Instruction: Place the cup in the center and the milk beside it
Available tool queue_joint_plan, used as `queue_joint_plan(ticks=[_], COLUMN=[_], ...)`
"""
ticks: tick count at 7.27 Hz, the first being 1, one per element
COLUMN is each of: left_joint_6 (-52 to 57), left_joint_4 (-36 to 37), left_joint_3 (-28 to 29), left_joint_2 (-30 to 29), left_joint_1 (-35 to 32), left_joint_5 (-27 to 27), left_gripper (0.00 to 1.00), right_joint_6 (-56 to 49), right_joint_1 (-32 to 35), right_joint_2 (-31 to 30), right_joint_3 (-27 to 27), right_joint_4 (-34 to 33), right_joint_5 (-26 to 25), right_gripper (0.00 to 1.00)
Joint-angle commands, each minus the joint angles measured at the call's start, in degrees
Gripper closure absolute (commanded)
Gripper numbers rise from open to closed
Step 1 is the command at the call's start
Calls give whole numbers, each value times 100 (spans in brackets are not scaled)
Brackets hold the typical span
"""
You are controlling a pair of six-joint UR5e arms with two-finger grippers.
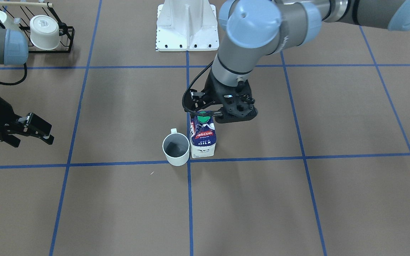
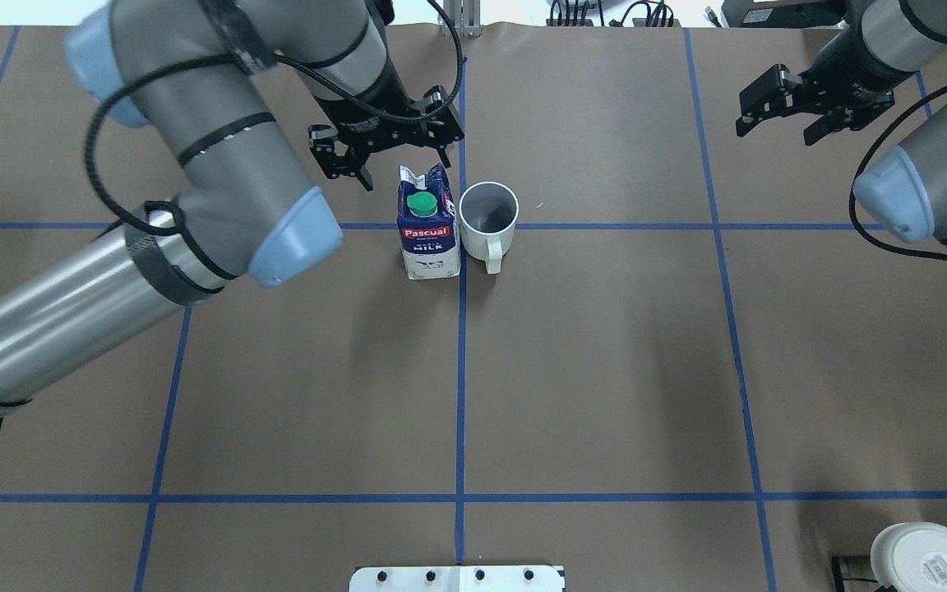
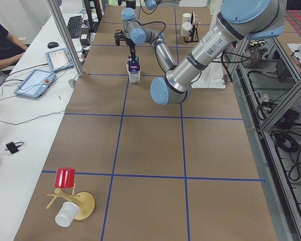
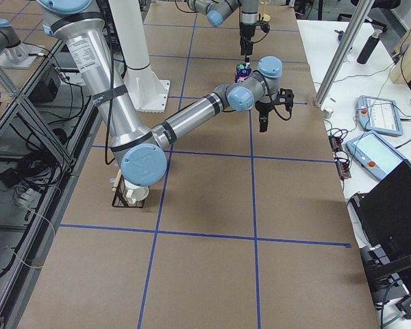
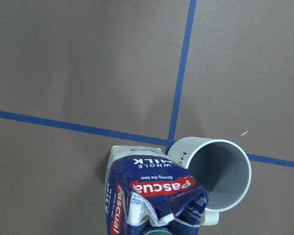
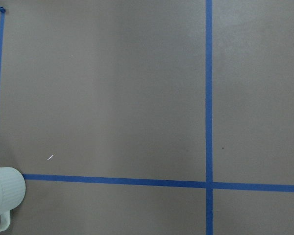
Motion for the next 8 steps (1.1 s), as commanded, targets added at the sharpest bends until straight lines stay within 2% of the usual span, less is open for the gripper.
queue_joint_plan(ticks=[1,3,4,5,6,7,8], left_joint_6=[120,252,1123,1601,2494,3442,5079], left_joint_4=[0,0,8,-122,-558,-719,-921], left_joint_3=[-1268,-1887,-1959,-2186,-2084,-1770,-1619], left_joint_2=[978,1910,2507,3592,4386,4811,5277], left_joint_1=[-555,-1169,-1590,-1795,-2162,-2618,-3058], left_joint_5=[-298,-315,-385,-403,-343,-342,-394], left_gripper=[2,2,2,2,2,2,2], right_joint_6=[-140,-568,-1338,-2155,-2337,-2521,-2497], right_joint_1=[174,367,620,1075,1559,1790,2096], right_joint_2=[-353,-863,-1108,-1233,-1556,-1837,-1875], right_joint_3=[164,1,-166,-447,-528,-494,-493], right_joint_4=[78,-9,-9,-9,69,270,229], right_joint_5=[-98,-229,-413,-398,-284,-205,-65], right_gripper=[0,0,0,0,0,0,0])
